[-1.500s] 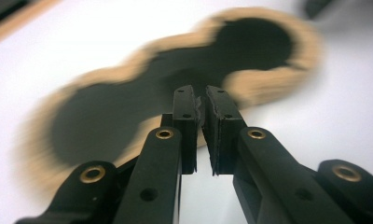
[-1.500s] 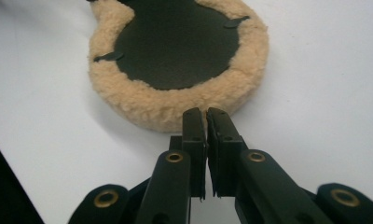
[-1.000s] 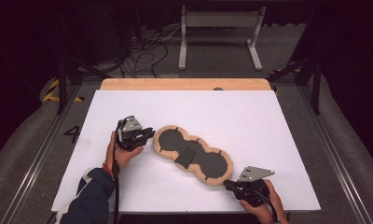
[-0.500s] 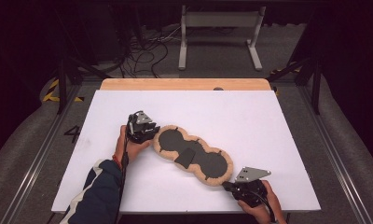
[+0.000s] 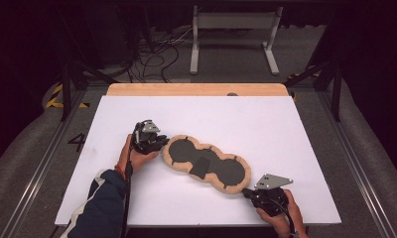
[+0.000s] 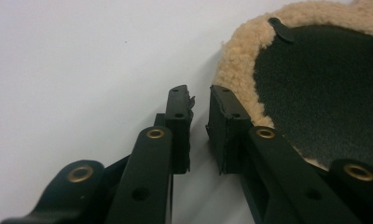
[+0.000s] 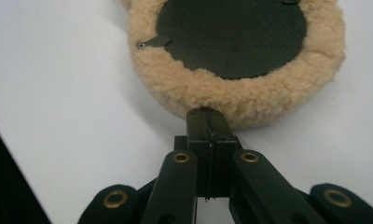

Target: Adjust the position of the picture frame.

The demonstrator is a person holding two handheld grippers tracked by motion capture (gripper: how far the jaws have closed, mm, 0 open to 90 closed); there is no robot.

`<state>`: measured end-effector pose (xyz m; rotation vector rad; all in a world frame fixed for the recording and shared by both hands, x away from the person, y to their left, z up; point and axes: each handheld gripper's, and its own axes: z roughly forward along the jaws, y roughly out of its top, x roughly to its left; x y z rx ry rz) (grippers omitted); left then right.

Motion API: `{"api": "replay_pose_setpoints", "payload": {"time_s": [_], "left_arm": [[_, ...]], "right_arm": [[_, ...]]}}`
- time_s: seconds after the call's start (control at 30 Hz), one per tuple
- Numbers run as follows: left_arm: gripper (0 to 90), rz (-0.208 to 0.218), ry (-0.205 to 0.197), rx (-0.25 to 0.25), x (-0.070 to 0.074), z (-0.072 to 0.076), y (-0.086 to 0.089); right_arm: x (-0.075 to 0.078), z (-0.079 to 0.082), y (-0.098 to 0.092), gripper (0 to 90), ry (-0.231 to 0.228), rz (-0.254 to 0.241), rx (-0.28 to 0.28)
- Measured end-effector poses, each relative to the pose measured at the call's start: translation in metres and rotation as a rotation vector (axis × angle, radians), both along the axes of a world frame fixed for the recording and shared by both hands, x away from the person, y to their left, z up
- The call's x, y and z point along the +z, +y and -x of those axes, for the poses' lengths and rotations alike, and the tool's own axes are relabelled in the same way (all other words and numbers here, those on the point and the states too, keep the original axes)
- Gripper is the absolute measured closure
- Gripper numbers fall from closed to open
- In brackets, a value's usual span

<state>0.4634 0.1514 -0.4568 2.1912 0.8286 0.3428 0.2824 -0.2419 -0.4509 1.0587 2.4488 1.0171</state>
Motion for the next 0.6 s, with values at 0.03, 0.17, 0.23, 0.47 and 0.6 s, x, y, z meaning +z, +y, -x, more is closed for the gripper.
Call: {"api": "replay_pose_setpoints", "payload": {"time_s": [0.03, 0.17, 0.23, 0.47, 0.6], "left_arm": [[77.8, 0.000, -0.001, -0.006, 0.000, 0.001, 0.001], [79.2, -0.009, 0.002, -0.028, 0.001, 0.008, 0.005], [80.2, -0.011, -0.001, -0.032, 0.001, 0.010, 0.005], [85.7, -0.007, -0.024, -0.081, 0.004, 0.026, 0.010], [84.5, -0.003, -0.032, -0.096, 0.004, 0.032, 0.014]], "right_arm": [[0.000, -0.001, -0.001, 90.0, -0.002, -0.001, -0.006], [0.000, -0.008, -0.008, 90.0, -0.002, -0.008, -0.032], [0.000, -0.009, -0.009, 90.0, -0.002, -0.008, -0.036], [-0.001, -0.019, -0.013, 90.0, -0.009, 0.009, -0.055], [-0.002, -0.028, -0.016, 90.0, -0.008, 0.014, -0.081]]}}
